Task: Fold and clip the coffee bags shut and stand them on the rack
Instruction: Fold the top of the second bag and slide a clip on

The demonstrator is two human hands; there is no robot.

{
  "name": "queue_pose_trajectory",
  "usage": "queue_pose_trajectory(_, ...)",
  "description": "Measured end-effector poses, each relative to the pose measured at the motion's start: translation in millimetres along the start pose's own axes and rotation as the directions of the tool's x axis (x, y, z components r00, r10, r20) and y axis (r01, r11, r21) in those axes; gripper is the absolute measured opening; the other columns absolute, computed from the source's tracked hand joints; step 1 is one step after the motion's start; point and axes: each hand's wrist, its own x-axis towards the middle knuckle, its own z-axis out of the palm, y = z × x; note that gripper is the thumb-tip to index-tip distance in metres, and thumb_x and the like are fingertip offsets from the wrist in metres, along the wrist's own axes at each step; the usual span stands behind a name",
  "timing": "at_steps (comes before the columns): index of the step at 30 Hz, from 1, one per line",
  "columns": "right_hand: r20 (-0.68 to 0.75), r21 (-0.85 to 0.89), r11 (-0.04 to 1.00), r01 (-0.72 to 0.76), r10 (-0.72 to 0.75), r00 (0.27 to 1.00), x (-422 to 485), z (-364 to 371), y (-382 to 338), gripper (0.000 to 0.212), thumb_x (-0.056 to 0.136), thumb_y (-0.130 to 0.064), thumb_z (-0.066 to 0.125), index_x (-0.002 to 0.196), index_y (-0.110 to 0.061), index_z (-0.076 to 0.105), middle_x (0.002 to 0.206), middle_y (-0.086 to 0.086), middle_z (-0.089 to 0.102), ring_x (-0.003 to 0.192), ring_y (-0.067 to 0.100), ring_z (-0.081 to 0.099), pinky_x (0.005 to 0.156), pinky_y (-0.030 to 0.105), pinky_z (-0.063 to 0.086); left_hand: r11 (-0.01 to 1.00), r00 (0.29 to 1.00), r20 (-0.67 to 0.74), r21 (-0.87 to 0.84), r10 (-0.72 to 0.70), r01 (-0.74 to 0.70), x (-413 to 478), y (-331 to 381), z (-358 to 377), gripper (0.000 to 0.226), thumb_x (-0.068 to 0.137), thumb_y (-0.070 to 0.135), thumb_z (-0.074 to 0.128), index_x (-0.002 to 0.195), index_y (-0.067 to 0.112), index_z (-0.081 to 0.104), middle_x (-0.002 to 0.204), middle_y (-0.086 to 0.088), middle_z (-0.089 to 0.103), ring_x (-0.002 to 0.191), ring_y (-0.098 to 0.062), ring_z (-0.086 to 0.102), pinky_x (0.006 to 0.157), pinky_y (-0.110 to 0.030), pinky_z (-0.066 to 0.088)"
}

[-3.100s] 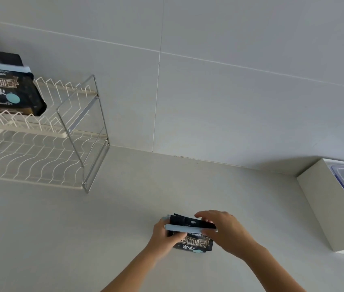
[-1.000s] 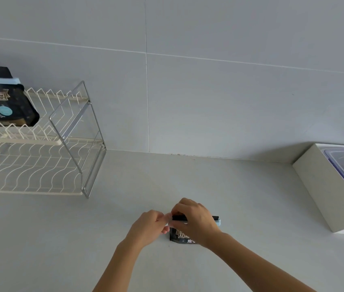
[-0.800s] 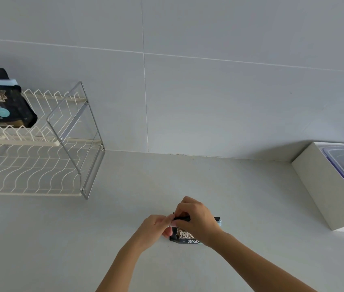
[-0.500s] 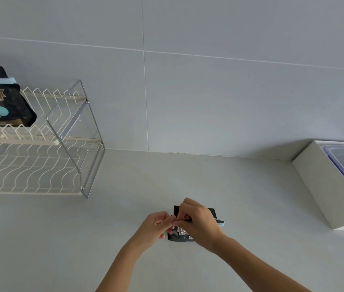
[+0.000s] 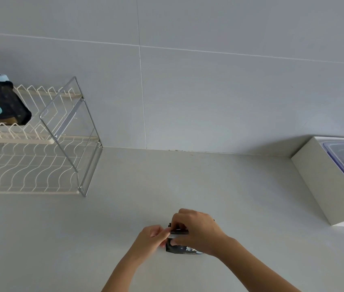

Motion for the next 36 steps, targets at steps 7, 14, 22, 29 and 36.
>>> queue_pose_trajectory(7,-0.118,-0.127,0.99,0.065,-0.08,0.99,-2.2,16.9,0.7,0.021,0.085,-0.037,0.056,0.074,-0.02,0.051,0.077,-0.003,0.06,0.072,0.013,0.048,0.05,0.025,0.026,0.994,0.99,0.11,-0.054,-0.087,0.093,-4.2,6.7,2.8,0.032,0.088,0.046,0.052,0.077,0.017,0.058,0.078,0.004,0.063,0.075,-0.005,0.061,0.067,-0.018,0.045)
queue_pose_trajectory(14,-0.289,-0.106,0.988,0.116,-0.142,0.947,-21.1,27.7,-2.3,0.02,0.079,-0.026,0.064,0.064,-0.022,0.052,0.062,-0.006,0.058,0.059,0.012,0.051,0.044,0.024,0.038,0.993,0.987,-0.151,-0.101,0.051,-0.067,-15.5,-7.3,28.1,0.045,0.083,0.053,0.053,0.064,0.013,0.05,0.061,0.0,0.047,0.059,-0.011,0.044,0.057,-0.017,0.035)
queue_pose_trajectory(22,-0.237,-0.037,0.985,0.168,-0.172,0.956,-30.4,12.0,1.7,0.014,0.089,-0.032,0.051,0.084,-0.026,0.063,0.077,-0.009,0.063,0.073,0.012,0.054,0.058,0.026,0.044,0.999,0.964,-0.262,-0.024,0.038,-0.045,-15.5,-10.9,23.4,0.034,0.079,0.042,0.061,0.074,0.008,0.061,0.062,0.007,0.061,0.063,-0.009,0.057,0.056,-0.015,0.038)
queue_pose_trajectory(29,-0.449,0.5,0.845,-0.189,0.44,0.778,-68.7,4.4,53.9,0.026,0.09,-0.011,0.056,0.077,-0.031,0.065,0.079,-0.015,0.068,0.078,0.008,0.062,0.065,0.018,0.049,0.86,0.8,-0.386,0.419,0.458,-0.29,-19.2,39.7,27.9,0.012,0.087,0.023,0.058,0.075,0.026,0.059,0.078,0.013,0.063,0.079,-0.002,0.059,0.068,-0.016,0.044)
queue_pose_trajectory(36,-0.313,0.719,0.664,-0.203,0.571,0.759,-73.8,37.6,47.9,0.036,0.093,-0.008,0.049,0.069,-0.028,0.065,0.072,-0.009,0.065,0.065,0.003,0.054,0.057,0.012,0.041,0.582,0.796,0.013,0.675,0.605,-0.454,-19.0,58.0,77.4,0.011,0.082,0.034,0.056,0.093,0.034,0.055,0.094,0.017,0.056,0.09,0.001,0.049,0.068,-0.015,0.039)
